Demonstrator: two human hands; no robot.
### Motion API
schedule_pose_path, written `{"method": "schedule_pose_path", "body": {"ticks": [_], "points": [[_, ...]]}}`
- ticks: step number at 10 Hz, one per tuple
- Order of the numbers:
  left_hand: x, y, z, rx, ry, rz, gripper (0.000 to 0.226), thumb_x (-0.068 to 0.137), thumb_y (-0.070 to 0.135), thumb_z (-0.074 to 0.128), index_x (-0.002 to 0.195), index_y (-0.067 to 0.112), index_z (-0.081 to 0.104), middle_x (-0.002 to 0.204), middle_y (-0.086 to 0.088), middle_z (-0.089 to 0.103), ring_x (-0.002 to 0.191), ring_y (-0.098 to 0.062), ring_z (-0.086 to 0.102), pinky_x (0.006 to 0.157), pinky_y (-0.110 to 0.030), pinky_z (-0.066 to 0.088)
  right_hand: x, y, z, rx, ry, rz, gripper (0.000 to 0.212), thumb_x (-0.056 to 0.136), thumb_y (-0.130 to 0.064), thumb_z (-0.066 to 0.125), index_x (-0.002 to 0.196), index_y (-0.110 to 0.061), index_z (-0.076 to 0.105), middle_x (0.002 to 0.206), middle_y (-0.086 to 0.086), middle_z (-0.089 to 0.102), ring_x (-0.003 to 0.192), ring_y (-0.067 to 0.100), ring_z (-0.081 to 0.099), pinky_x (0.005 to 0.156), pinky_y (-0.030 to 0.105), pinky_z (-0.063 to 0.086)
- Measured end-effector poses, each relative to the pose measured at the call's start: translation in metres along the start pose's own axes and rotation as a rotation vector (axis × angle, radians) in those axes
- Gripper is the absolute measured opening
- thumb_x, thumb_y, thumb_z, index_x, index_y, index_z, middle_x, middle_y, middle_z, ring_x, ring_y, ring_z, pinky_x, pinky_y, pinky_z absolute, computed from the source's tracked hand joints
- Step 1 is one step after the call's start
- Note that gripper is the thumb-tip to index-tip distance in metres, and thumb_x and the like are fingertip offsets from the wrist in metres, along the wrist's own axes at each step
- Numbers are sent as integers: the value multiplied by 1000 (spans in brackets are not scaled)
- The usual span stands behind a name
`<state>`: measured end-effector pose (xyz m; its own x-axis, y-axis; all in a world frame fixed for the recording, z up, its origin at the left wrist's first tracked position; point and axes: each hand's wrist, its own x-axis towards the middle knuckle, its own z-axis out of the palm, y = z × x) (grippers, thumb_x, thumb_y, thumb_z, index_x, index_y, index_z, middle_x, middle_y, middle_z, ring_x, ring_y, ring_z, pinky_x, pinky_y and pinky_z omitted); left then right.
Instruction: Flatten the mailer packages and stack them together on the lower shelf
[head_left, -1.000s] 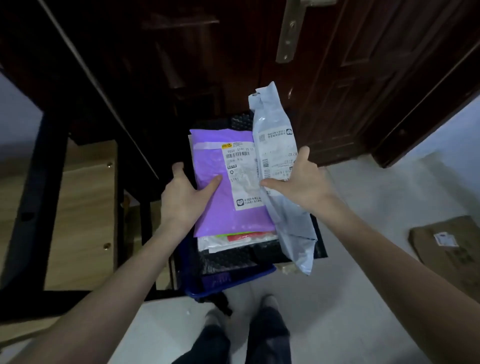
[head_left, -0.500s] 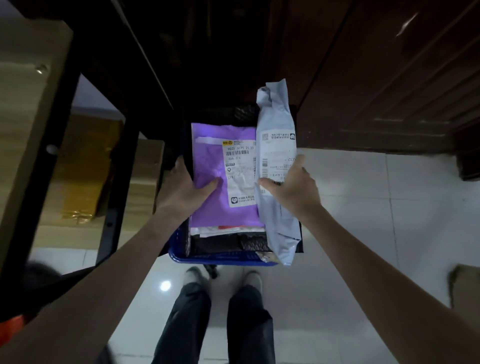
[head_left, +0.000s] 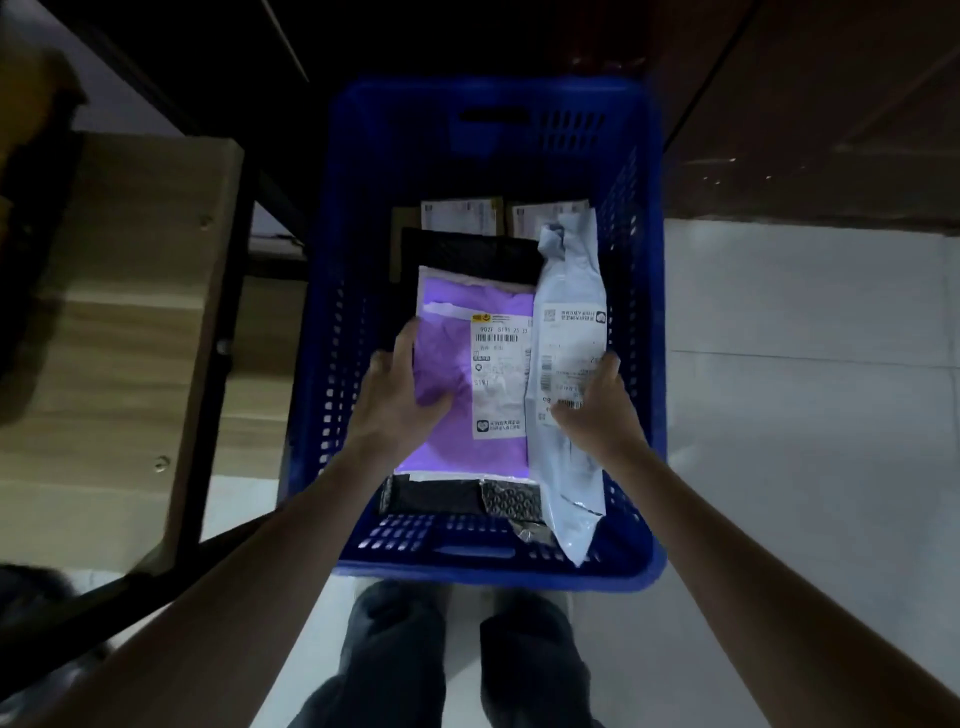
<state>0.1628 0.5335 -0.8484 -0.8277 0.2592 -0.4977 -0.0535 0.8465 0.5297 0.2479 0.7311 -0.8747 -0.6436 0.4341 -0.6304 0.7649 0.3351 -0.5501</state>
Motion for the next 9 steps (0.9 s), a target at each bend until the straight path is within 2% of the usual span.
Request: {"method": "schedule_pose_path", "body": {"ticks": [1, 2, 3, 4, 5, 6, 7, 8, 9], "points": [[25, -34, 35, -23, -33, -16, 92, 81, 39, 68, 150, 27, 9, 137, -18, 37, 122, -35, 43, 94, -38, 40, 34, 29, 36, 14, -27, 28, 68, 79, -6, 57, 136, -6, 19, 128, 20, 42, 107, 36, 53, 75, 40, 53], [49, -67, 64, -8, -29, -18, 94, 80, 38, 70, 150, 26, 8, 129, -23, 38, 113, -39, 47, 83, -35, 40, 64, 54, 70, 6, -54, 26, 70, 81, -4, 55, 139, -4, 15, 135, 23, 39, 109, 32, 52, 75, 36, 50], [72, -94, 86, -12, -37, -35, 97, 80, 33, 71, 150, 29, 6, 129, -22, 38, 112, -39, 48, 79, -34, 38, 91, 75, 101, 17, -66, 36, 77, 83, -4, 56, 143, -10, 8, 136, 23, 42, 107, 33, 56, 77, 38, 52], [94, -120, 106, -16, -76, -48, 99, 81, 23, 71, 150, 31, 2, 136, -21, 32, 118, -41, 46, 84, -34, 38, 110, 90, 124, 48, -79, 18, 89, 83, -2, 55, 148, -17, -4, 144, 20, 36, 112, 38, 56, 87, 43, 53], [109, -141, 126, 7, -118, -68, 104, 79, 22, 73, 150, 32, -2, 141, -24, 27, 126, -43, 40, 95, -42, 38, 124, 105, 141, 48, -90, -24, 93, 85, -3, 56, 148, -18, -10, 144, 23, 35, 100, 32, 59, 78, 38, 53], [119, -158, 141, 8, -159, -104, 107, 77, 29, 73, 150, 32, -5, 150, -26, 18, 134, -42, 31, 106, -48, 35, 133, 118, 152, -14, -121, -23, 94, 89, -11, 56, 148, -14, -17, 150, 24, 25, 100, 32, 59, 81, 34, 48], [121, -170, 145, -18, -187, -112, 117, 61, 49, 67, 149, 31, -9, 153, -20, 21, 135, -39, 33, 105, -52, 38, 135, 124, 153, -54, -143, -28, 96, 89, -15, 60, 148, -9, -16, 154, 20, 17, 127, 33, 44, 99, 35, 39], [119, -176, 143, -54, -188, -77, 123, 55, 57, 61, 148, 30, -14, 155, -15, 20, 135, -35, 36, 105, -48, 40, 131, 120, 147, -99, -144, -17, 102, 86, -19, 64, 147, -6, -17, 155, 21, 9, 140, 35, 23, 113, 41, 26], [103, -161, 132, -55, -171, -39, 110, 79, 32, 70, 149, 23, -15, 159, -14, 4, 142, -31, 25, 112, -38, 30, 114, 105, 131, -126, -107, 4, 104, 85, -19, 66, 147, -8, -17, 157, 19, 1, 143, 37, 15, 116, 43, 22]]}}
